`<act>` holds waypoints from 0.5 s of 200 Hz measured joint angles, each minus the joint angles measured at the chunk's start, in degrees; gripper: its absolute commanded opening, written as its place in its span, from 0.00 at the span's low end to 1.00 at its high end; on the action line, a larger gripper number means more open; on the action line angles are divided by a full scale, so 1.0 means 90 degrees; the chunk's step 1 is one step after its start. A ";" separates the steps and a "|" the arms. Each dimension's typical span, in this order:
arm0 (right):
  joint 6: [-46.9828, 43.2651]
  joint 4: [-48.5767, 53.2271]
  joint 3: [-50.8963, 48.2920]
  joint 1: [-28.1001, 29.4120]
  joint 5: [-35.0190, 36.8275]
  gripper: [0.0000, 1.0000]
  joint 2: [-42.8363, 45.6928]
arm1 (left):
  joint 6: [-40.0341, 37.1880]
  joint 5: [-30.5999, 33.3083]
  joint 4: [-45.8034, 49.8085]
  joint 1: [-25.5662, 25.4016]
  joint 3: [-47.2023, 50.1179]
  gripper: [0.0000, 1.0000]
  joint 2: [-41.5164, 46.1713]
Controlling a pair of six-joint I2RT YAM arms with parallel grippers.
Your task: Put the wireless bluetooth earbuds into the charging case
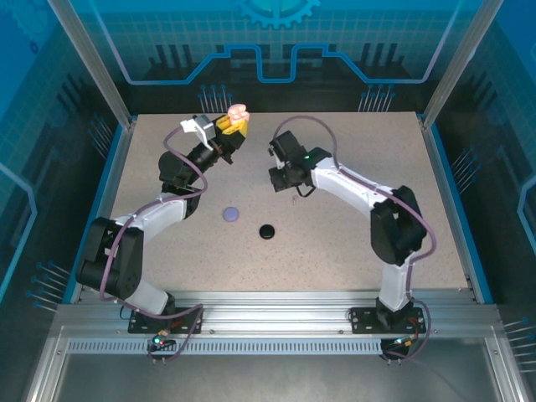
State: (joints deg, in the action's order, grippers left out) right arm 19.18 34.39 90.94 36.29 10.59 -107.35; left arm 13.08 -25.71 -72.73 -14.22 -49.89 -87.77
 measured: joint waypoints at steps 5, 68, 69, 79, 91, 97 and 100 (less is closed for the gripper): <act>0.0015 -0.0029 -0.0010 -0.0017 0.0061 0.08 0.0138 | -0.0005 0.0000 0.0000 0.0000 0.0000 0.00 0.0000; 0.0036 -0.0369 -0.0002 -0.0124 0.0644 0.10 0.1897 | -0.0017 -0.0007 -0.0002 0.0000 -0.0032 0.00 -0.0063; 0.0036 -0.0381 0.0002 -0.0124 0.0653 0.10 0.1936 | -0.0017 -0.0010 0.0000 0.0000 -0.0032 0.00 -0.0068; 0.0034 -0.0442 0.0053 -0.0124 0.0663 0.11 0.2140 | -0.0017 -0.0053 -0.0002 0.0000 -0.0039 0.00 -0.0107; 0.0032 -0.0571 0.0119 -0.0121 0.0675 0.11 0.2324 | -0.0019 -0.0117 0.0000 -0.0015 -0.0073 0.00 -0.0168; 0.0032 -0.0663 0.0158 -0.0121 0.0670 0.11 0.2416 | -0.0022 -0.0129 0.0002 -0.0029 -0.0087 0.00 -0.0199; 0.0029 -0.0716 0.0165 -0.0121 0.0663 0.11 0.2455 | -0.0027 -0.0146 -0.0002 -0.0041 -0.0097 0.00 -0.0211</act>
State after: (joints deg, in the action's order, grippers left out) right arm 19.44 27.94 92.42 35.20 16.56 -85.25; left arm 12.84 -27.03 -72.75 -14.59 -50.76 -89.67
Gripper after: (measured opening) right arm 0.109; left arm 0.235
